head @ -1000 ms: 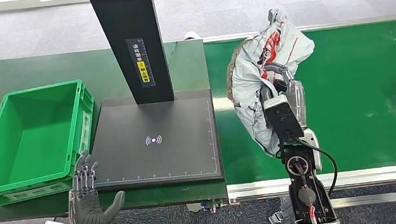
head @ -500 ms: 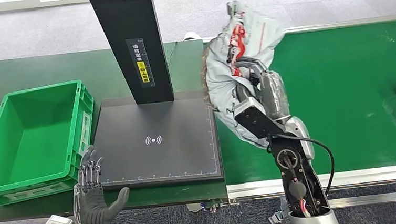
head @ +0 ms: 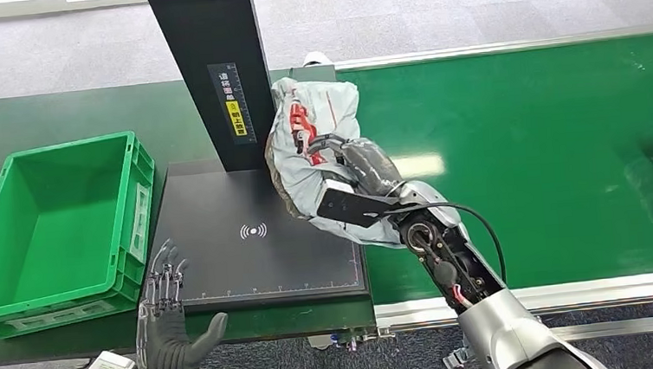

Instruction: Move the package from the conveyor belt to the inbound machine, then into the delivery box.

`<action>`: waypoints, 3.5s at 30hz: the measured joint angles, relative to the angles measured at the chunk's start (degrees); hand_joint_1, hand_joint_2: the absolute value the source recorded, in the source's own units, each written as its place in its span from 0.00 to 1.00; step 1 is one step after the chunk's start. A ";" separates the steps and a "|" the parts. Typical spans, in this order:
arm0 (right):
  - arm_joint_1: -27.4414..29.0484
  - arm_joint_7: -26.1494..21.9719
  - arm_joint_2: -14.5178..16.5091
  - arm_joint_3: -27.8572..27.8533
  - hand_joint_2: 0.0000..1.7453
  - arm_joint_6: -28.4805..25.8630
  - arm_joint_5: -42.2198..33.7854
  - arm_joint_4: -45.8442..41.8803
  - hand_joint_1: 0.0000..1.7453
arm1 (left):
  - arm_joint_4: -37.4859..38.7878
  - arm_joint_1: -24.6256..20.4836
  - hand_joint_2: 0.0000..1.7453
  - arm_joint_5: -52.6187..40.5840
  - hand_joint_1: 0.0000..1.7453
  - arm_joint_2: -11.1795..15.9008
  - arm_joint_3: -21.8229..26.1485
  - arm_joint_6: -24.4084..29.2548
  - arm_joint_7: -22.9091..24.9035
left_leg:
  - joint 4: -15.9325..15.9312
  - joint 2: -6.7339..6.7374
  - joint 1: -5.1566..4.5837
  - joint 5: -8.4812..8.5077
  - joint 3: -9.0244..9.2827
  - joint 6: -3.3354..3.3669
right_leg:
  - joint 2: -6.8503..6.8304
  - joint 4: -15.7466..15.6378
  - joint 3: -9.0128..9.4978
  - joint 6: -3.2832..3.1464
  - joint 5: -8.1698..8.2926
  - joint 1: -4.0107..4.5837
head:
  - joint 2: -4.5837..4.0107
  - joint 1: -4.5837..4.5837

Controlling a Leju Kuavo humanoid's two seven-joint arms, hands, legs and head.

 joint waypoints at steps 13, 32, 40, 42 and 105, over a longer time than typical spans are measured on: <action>-5.99 0.43 0.19 15.16 1.00 13.64 1.59 18.32 1.00 | 1.76 -1.83 1.00 -0.19 0.00 1.69 -2.22 0.06 2.05 | 0.01 0.01 0.00 0.00 0.02 0.00 | 0.00 0.00 0.00 0.00 0.00 0.00 | 0.00 0.00; -6.31 -4.69 0.05 21.28 1.00 -0.06 0.48 19.38 0.36 | 3.15 -2.16 1.00 0.12 0.00 2.39 -3.92 0.68 2.02 | 0.01 0.01 0.00 0.00 0.04 0.00 | 0.00 0.00 0.01 0.00 0.00 0.00 | 0.00 0.01; -5.59 -6.76 0.07 21.28 1.00 -9.13 1.89 18.36 0.00 | 3.14 -1.74 1.00 0.12 0.00 2.42 -3.93 0.48 1.83 | 0.01 0.01 0.00 0.00 0.04 0.00 | 0.00 0.00 0.01 0.00 0.00 0.00 | 0.00 -0.01; -5.40 -7.26 0.07 21.24 1.00 -9.50 1.71 18.18 0.00 | 3.14 -1.72 1.00 0.12 0.00 2.40 -3.94 0.40 1.80 | 0.01 0.01 0.00 0.00 0.04 0.00 | 0.00 0.00 0.01 0.00 0.00 0.00 | 0.00 0.01; -2.84 -4.54 1.29 5.51 1.00 3.20 -54.25 3.23 0.00 | 52.13 -44.23 1.00 -26.25 0.00 3.36 -25.32 12.05 21.53 | 0.07 0.00 -0.01 0.12 0.00 0.05 | -0.03 0.02 -0.05 0.01 0.10 -0.01 | 0.00 -0.01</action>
